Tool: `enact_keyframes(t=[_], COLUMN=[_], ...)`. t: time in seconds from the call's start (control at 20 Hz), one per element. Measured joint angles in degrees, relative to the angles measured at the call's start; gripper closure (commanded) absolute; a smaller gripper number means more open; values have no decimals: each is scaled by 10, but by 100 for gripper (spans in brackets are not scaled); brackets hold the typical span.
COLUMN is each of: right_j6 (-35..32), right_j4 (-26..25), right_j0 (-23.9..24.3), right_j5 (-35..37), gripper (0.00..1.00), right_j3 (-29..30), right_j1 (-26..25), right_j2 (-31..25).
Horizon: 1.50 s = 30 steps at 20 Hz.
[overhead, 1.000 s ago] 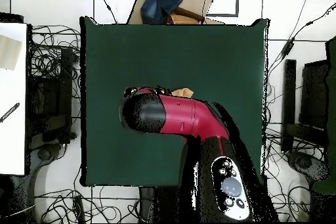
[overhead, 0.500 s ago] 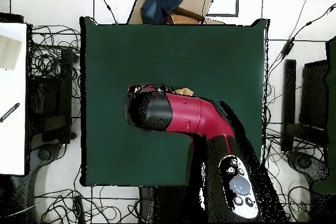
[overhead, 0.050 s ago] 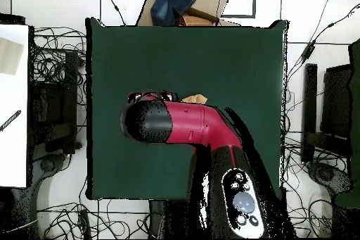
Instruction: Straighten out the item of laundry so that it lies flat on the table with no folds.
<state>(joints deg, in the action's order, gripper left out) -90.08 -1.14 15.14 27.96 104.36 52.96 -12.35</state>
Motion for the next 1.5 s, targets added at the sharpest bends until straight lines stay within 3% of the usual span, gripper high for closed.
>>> enact_keyframes(t=[0.3,0.95,1.5], right_j6=[0,0,0], right_j4=[-4,-4,-4], right_j0=[-16,26,31], right_j5=[0,-1,-1], gripper=[0,0,0], right_j3=[0,0,0], right_j1=[12,-2,-7], right_j2=[0,-1,-1])
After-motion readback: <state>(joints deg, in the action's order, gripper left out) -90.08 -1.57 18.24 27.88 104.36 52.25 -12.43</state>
